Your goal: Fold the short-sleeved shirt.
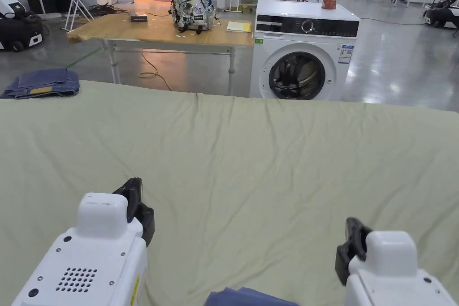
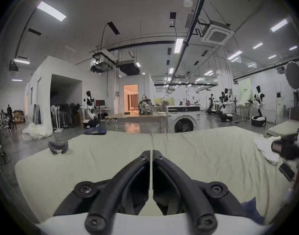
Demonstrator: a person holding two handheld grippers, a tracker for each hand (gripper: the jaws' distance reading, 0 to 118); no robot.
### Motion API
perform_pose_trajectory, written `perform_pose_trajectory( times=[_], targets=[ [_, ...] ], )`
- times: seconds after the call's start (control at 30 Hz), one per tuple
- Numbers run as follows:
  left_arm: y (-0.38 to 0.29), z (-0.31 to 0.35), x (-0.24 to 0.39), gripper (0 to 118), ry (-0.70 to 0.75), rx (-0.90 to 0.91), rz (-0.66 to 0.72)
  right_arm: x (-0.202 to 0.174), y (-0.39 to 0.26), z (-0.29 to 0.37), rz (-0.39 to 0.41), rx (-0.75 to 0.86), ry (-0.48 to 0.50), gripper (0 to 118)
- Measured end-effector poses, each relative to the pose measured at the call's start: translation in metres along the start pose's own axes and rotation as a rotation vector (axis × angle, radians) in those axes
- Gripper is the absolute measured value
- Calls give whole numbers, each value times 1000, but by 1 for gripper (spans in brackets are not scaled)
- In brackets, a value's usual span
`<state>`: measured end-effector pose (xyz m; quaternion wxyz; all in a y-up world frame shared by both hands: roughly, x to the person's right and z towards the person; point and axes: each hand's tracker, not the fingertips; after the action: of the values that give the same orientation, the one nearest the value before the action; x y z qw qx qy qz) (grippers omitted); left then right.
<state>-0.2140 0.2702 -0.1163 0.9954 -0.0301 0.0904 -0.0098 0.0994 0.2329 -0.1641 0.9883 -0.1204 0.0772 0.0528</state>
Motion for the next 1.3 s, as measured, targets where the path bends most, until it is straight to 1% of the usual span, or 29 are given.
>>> perform_pose_trajectory(
  times=[0.1,0.17,0.2,0.27,0.33,0.4,0.5,0.57,0.67,0.7,0.73,0.8,0.83,0.87,0.9,0.97,1.0,1.03,1.07,1.1,1.17,1.2,1.3],
  targets=[
    [-3,5,-4,0,6,-3,3,-8,-38,11,22,-132,57,0],
    [-4,6,-7,0,5,-15,10,-15,-64,13,21,-217,93,0],
    [-5,7,-8,0,7,-18,12,-18,-75,11,23,-251,92,0],
    [-10,9,-10,0,11,-34,15,-25,-99,3,20,-338,118,0],
    [-15,11,-13,0,17,-53,20,-30,-118,-9,0,-427,126,0],
    [-21,14,-17,0,14,-86,32,-32,-134,-19,-3,-470,100,0],
    [-32,17,-26,0,-18,-162,72,-34,-137,-20,-13,-439,92,0],
    [-41,17,-32,0,-41,-225,91,-34,-132,-23,-15,-451,87,0],
    [-56,9,-42,0,-137,-344,145,-29,-130,-28,-54,-464,92,0],
    [-61,1,-46,0,-194,-424,180,-28,-130,-28,-62,-466,94,0],
    [-66,-5,-50,0,-220,-491,224,-27,-130,-28,-67,-469,95,0],
    [-78,-26,-58,0,-368,-653,324,-28,-130,-28,-61,-470,98,0],
    [-86,-35,-64,0,-429,-700,394,-28,-130,-27,-55,-470,100,0],
    [-94,-49,-66,5,-490,-802,439,-28,-130,-27,-51,-470,102,0],
    [-102,-57,-69,14,-539,-846,483,-27,-129,-28,-52,-472,103,0],
    [-117,-77,-73,41,-658,-958,583,-27,-128,-27,-57,-475,108,0],
    [-124,-85,-74,47,-692,-989,611,-27,-128,-27,-57,-476,109,0],
    [-129,-89,-74,56,-726,-995,625,-27,-128,-27,-58,-476,110,0],
    [-134,-93,-73,70,-756,-999,653,-26,-128,-27,-59,-475,111,0],
    [-138,-97,-72,70,-778,-1005,674,-26,-128,-26,-57,-474,112,0],
    [-149,-105,-69,78,-848,-1019,734,-26,-128,-26,-57,-475,113,0],
    [-154,-108,-67,87,-869,-1030,754,-26,-128,-27,-59,-476,113,0],
    [-168,-120,-54,89,-917,-1097,756,-26,-128,-27,-59,-480,111,0]
  ],
)
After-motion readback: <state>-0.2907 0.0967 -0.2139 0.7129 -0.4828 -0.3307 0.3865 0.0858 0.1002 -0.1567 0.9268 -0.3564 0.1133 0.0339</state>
